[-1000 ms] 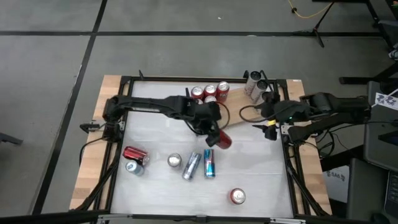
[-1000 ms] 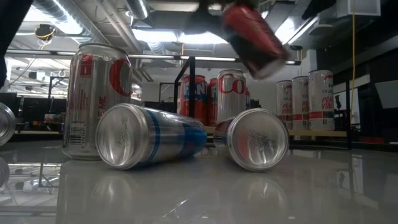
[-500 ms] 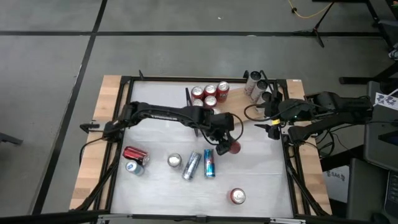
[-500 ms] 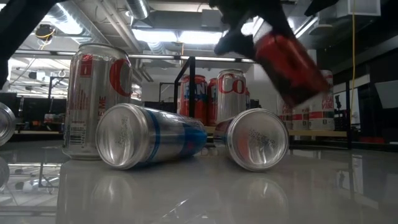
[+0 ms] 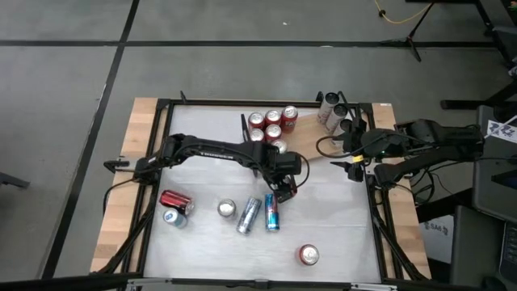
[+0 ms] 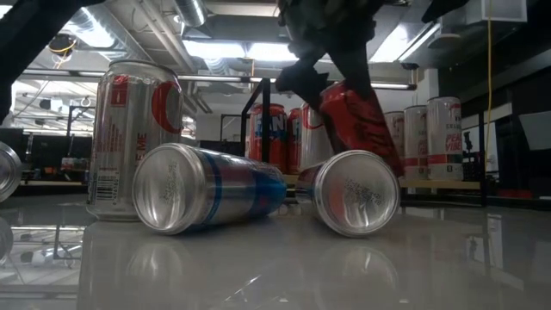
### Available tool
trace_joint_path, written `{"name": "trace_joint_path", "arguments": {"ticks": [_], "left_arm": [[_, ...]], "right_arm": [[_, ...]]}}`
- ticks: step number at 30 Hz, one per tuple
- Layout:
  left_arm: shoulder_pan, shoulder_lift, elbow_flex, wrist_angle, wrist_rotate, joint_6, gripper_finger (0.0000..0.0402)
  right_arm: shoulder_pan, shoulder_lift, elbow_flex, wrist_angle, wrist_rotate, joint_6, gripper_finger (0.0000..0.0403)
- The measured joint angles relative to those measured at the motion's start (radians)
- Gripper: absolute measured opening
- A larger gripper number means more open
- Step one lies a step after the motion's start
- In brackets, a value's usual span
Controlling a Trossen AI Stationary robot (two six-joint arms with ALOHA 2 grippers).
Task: Place canned beverage on shelf
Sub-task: Put the center red soda can on the shelf
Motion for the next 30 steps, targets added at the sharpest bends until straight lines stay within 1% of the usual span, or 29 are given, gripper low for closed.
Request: {"name": "trace_joint_path", "arguments": {"ticks": [5,8,19,30], "left_arm": [[-0.009,0.018,-0.004,-0.025,0.001,0.0,0.0287],[-0.009,0.023,-0.005,-0.013,0.004,0.0,0.029],[-0.007,0.023,-0.005,0.0,-0.001,0.0,0.0314],[-0.007,0.023,-0.005,0.003,-0.003,0.003,0.032]], "right_arm": [[0.0,0.0,0.0,-0.001,-0.008,0.0,0.0353],[0.0,0.0,0.0,-0.001,-0.008,0.0,0.0354],[0.0,0.0,0.0,-0.001,-0.008,0.001,0.0354],[0.0,0.0,0.0,-0.001,-0.008,0.001,0.0354]]}}
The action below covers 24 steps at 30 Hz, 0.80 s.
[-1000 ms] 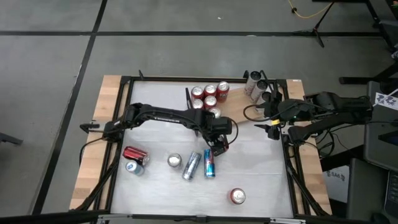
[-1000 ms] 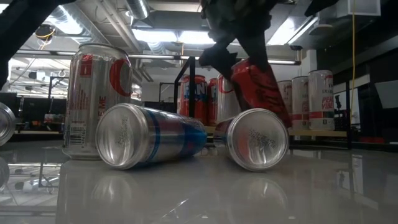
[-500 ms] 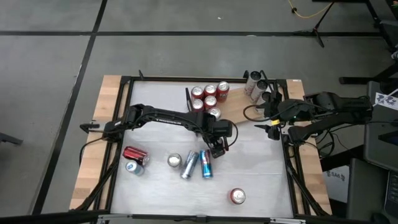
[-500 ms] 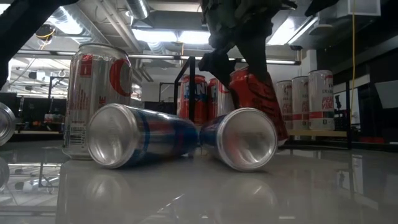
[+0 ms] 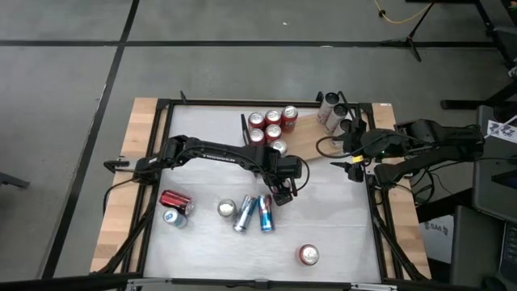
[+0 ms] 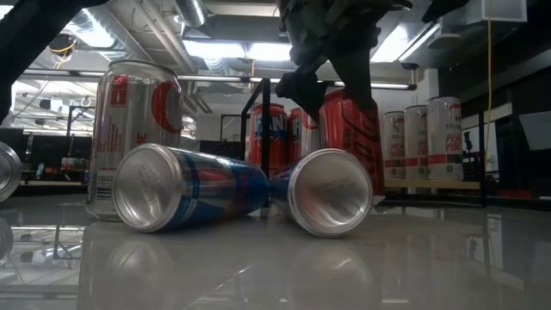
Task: Place canned beverage on shelf
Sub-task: Put the center red soda can on the shelf
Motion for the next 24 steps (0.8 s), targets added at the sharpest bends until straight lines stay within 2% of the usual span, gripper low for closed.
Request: {"name": "trace_joint_path", "arguments": {"ticks": [11,24], "left_arm": [[0.0,-0.002,0.0,0.002,0.0,0.001,0.0358],[0.007,-0.036,0.0,-0.015,0.001,0.0,0.0361]], "right_arm": [[0.0,0.0,0.0,-0.002,0.0,0.0,0.0354],[0.0,0.0,0.0,-0.001,-0.001,0.0,0.0353]]}}
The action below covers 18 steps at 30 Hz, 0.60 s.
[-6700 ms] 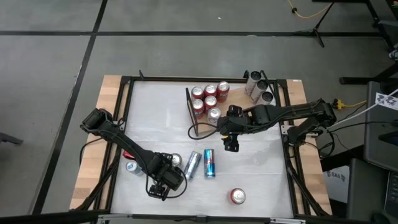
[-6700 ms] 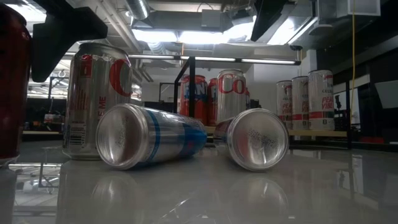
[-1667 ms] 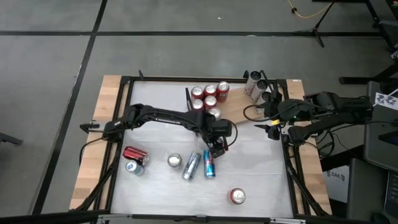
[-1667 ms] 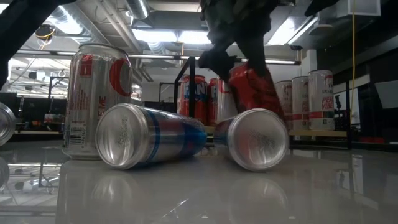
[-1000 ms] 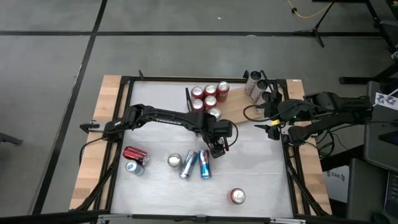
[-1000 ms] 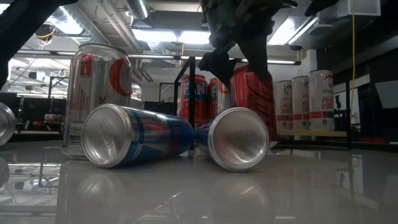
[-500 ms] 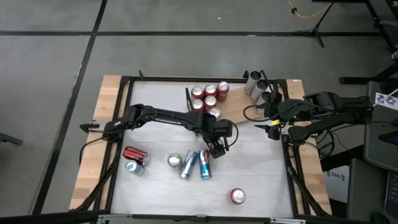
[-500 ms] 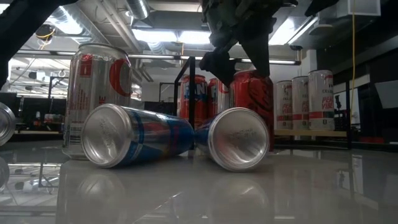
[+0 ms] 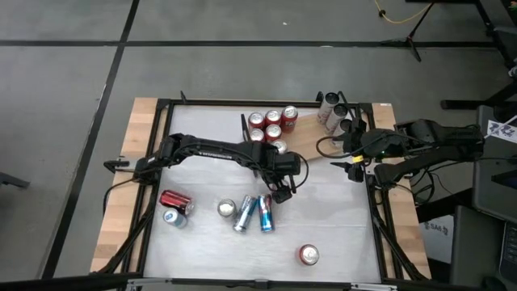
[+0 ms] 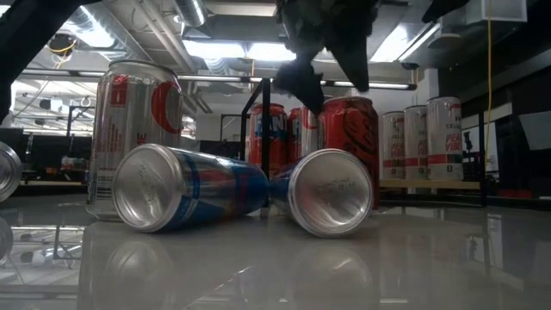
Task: Place canned beverage on shelf
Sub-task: Put the center red soda can on the shelf
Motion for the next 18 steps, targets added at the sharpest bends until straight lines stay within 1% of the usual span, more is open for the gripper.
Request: {"name": "trace_joint_path", "arguments": {"ticks": [5,12,15,18], "left_arm": [[0.0,-0.041,0.0,-0.013,0.001,0.0,0.0361],[-0.007,-0.148,0.0,-0.073,-0.005,0.051,0.0361],[-0.014,-0.202,0.0,-0.092,-0.029,0.081,0.0361],[-0.031,-0.265,0.0,-0.119,-0.105,0.13,0.0361]], "right_arm": [[0.0,0.0,0.0,0.002,-0.041,0.001,0.0353],[0.0,0.008,0.0,0.002,-0.105,0.026,0.0353],[0.0,0.018,-0.001,0.007,-0.105,0.033,0.0353],[0.0,0.034,-0.001,0.013,-0.113,0.034,0.0354]]}}
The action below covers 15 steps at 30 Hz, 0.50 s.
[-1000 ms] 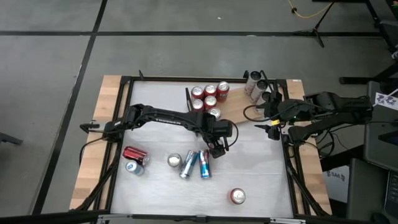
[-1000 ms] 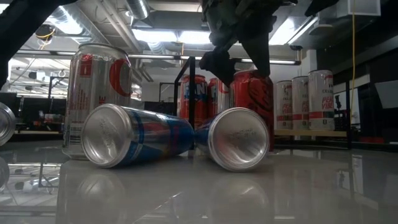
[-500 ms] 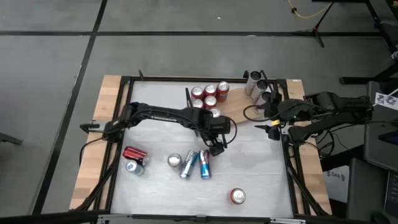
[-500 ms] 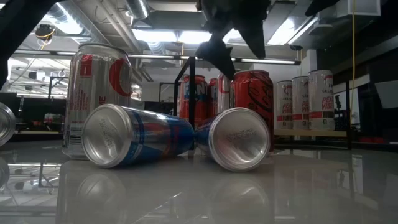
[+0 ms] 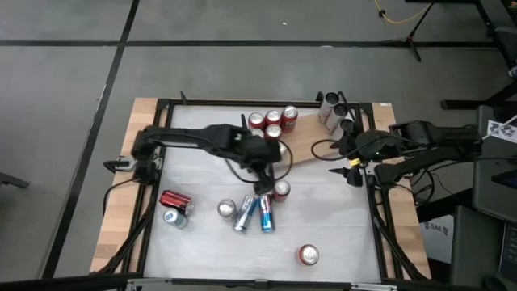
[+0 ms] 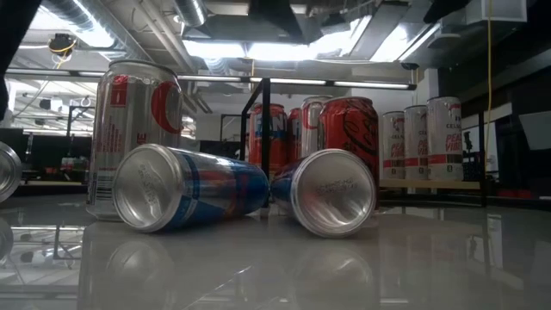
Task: Place canned beverage on shelf
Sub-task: Put the center red soda can on the shelf
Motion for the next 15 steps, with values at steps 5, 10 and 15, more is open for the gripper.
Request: {"name": "trace_joint_path", "arguments": {"ticks": [5,10,15], "left_arm": [[-0.05,-0.088,0.0,-0.087,-0.214,0.029,0.0361],[-0.11,-0.128,0.001,-0.178,-0.302,0.025,0.0361],[-0.169,-0.128,-0.036,-0.179,-0.307,0.031,0.036]], "right_arm": [[0.0,0.048,0.0,0.074,-0.084,0.021,0.0353],[0.001,0.111,0.0,0.161,-0.19,0.062,0.0353],[0.032,0.18,0.0,0.179,-0.252,0.076,0.0353]]}}
